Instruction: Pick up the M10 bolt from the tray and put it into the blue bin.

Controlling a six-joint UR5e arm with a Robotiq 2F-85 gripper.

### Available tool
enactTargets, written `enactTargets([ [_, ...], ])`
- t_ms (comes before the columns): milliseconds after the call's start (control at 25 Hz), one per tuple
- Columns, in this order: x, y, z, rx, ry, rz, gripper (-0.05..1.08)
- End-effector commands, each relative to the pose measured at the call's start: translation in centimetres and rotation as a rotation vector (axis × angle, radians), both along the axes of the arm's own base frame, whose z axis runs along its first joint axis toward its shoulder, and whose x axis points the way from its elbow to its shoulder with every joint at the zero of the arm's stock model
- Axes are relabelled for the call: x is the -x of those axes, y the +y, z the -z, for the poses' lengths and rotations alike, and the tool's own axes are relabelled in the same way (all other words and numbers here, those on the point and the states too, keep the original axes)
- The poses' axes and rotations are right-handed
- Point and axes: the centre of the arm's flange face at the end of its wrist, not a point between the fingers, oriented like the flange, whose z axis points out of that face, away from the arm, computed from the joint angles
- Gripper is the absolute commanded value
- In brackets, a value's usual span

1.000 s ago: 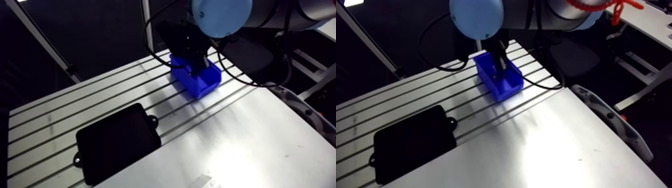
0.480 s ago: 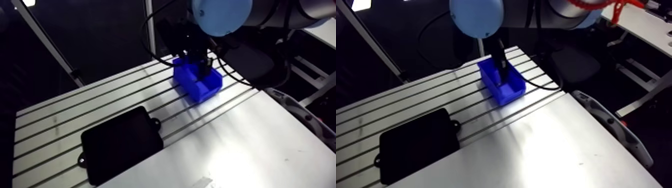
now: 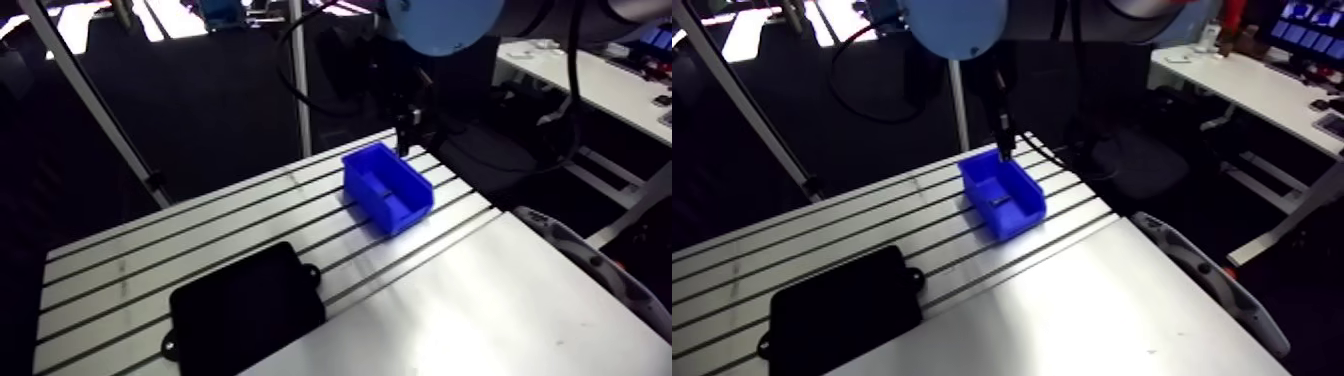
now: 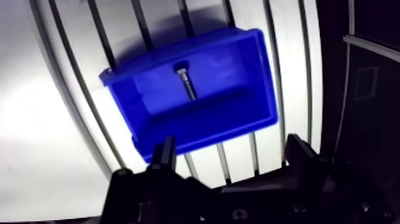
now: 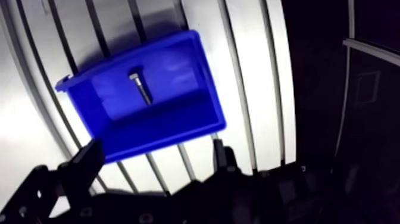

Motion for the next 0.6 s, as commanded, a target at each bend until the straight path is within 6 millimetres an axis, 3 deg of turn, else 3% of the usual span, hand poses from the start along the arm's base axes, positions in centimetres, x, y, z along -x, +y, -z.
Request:
enactTargets([
  [40,-0.9,-1.5,-6.1,0.055,-0.042,0.176,0.01],
  [320,-1.1,-3.4,-12.3,0.116,-0.068,0.477,0.01],
  [600,0.1,-9.0,-17.1,0.102,-0.008,0.794,0.01],
])
